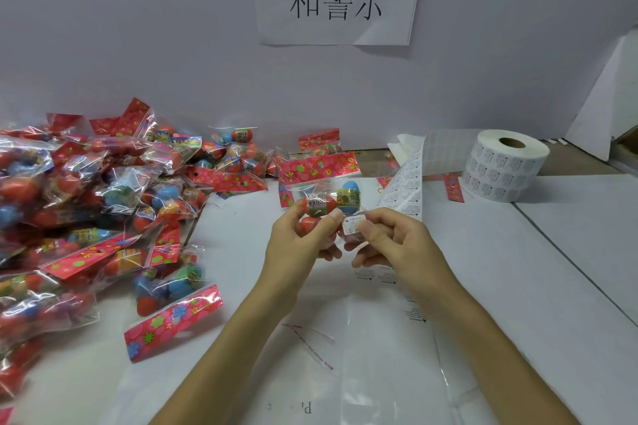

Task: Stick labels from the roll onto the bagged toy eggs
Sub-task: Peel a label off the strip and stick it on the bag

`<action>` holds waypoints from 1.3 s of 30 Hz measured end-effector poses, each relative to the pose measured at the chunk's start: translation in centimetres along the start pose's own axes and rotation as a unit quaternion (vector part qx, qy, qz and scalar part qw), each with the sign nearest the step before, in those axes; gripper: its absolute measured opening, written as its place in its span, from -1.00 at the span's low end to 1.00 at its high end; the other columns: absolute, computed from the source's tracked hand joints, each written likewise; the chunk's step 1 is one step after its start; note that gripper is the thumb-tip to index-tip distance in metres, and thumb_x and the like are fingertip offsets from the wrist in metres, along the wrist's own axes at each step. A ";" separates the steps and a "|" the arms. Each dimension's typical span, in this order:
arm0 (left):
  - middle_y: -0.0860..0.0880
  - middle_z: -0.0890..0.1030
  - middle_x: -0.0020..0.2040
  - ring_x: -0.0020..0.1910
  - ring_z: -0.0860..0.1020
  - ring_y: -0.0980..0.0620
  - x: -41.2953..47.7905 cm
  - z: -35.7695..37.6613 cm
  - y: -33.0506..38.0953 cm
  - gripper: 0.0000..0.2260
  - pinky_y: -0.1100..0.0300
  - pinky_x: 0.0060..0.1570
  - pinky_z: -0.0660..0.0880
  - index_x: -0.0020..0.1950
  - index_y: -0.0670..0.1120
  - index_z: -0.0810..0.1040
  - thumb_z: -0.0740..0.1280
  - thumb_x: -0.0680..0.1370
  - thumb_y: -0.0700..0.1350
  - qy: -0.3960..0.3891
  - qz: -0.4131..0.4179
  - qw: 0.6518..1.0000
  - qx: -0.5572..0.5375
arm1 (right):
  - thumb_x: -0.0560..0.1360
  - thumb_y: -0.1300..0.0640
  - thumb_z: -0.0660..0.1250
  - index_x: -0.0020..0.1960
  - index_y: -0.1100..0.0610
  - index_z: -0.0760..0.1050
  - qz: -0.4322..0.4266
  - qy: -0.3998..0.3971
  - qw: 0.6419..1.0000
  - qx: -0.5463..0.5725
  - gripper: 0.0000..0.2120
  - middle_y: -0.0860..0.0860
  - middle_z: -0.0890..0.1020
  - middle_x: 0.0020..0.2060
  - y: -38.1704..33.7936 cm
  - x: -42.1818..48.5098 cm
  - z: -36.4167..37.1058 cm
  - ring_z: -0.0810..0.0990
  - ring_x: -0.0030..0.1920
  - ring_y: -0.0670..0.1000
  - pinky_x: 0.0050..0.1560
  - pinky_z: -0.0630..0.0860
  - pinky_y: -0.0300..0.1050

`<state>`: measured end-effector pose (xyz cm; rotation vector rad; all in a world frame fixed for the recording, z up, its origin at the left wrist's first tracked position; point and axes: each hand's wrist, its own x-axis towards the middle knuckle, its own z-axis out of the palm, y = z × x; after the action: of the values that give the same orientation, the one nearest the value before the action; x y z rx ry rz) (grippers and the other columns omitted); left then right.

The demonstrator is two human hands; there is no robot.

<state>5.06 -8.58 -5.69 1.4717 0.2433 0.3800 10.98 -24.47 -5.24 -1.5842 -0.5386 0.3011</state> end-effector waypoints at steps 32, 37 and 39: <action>-0.08 0.76 -0.01 -0.17 0.74 -0.10 0.2 0.0 -0.2 -0.68 0.20 -0.14 0.65 0.27 -0.04 0.58 0.50 0.53 -0.08 -0.031 -0.012 0.999 -0.026 | 0.60 0.19 0.39 0.08 0.11 0.64 -0.160 0.192 0.949 -0.190 -0.91 -0.05 0.68 -0.06 -0.4 -0.2 -0.4 0.65 -0.08 -0.09 -0.12 0.53 -0.37; -0.12 0.76 -0.04 -0.20 0.73 -0.09 0.3 -0.2 -0.3 -0.70 0.20 -0.18 0.64 0.25 -0.10 0.61 0.49 0.54 -0.10 -0.032 -0.018 0.999 -0.024 | 0.49 0.32 0.49 -0.04 0.16 0.69 -0.283 0.113 0.914 -0.266 -0.90 -0.04 0.69 -0.09 -0.6 -0.4 -1.1 0.65 -0.04 -0.06 -0.11 0.59 -0.19; -0.11 0.76 -0.08 -0.23 0.73 -0.07 0.2 -0.2 -0.3 -0.72 0.22 -0.22 0.63 0.22 -0.11 0.62 0.50 0.53 -0.11 -0.028 -0.022 0.999 -0.025 | 0.47 0.32 0.52 -0.04 0.17 0.70 -0.293 0.095 0.907 -0.288 -0.89 -0.03 0.69 -0.11 -0.4 -0.3 -1.0 0.65 -0.06 -0.06 -0.11 0.60 -0.13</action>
<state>5.22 -8.28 -5.96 1.4237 0.2184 0.3069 11.20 -25.49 -4.74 -1.8901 -0.9765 -0.5127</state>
